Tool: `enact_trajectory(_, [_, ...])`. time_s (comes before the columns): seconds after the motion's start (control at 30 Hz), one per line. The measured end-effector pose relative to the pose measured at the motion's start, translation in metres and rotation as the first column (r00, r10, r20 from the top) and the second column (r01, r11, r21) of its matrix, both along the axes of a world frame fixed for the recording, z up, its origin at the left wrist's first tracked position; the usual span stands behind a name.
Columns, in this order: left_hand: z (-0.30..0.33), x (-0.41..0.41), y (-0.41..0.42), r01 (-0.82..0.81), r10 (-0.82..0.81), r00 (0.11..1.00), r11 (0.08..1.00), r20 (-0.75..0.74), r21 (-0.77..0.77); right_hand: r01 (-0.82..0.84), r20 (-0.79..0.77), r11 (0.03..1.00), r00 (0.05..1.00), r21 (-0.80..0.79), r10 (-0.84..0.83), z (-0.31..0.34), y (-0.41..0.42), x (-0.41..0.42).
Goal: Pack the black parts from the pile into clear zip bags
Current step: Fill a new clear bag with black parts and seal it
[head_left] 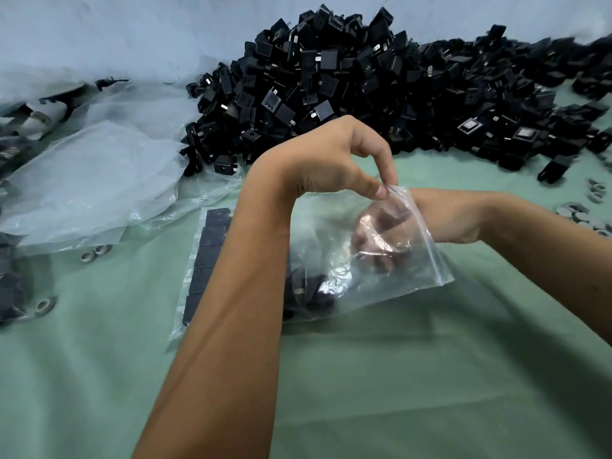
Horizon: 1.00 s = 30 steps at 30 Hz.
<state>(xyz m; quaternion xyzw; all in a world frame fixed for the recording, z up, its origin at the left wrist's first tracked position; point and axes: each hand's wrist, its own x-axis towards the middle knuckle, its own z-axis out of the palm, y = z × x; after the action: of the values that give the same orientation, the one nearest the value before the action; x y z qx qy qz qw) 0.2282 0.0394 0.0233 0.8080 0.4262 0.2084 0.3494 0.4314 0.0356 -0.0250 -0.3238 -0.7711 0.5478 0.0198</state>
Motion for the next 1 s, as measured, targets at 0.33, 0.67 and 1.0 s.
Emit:
enact_trajectory(0.33, [-0.024, 0.025, 0.004, -0.040, 0.037, 0.993, 0.999, -0.112, -0.030, 0.519, -0.126, 0.366, 0.689, 0.773, -0.713, -0.022, 0.075, 0.031])
enact_trajectory(0.67, [-0.019, 0.014, 0.002, -0.040, 0.035, 0.997, 0.997, -0.074, -0.068, 0.011, 0.225, 0.379, 0.789, 0.925, -0.571, -0.019, 0.104, 0.003])
enact_trajectory(1.0, [-0.014, 0.008, 0.000, -0.039, 0.036, 0.998, 0.996, -0.045, -0.083, 0.396, -0.255, 0.900, 0.903, 0.182, -0.346, 0.024, 0.007, 0.051])
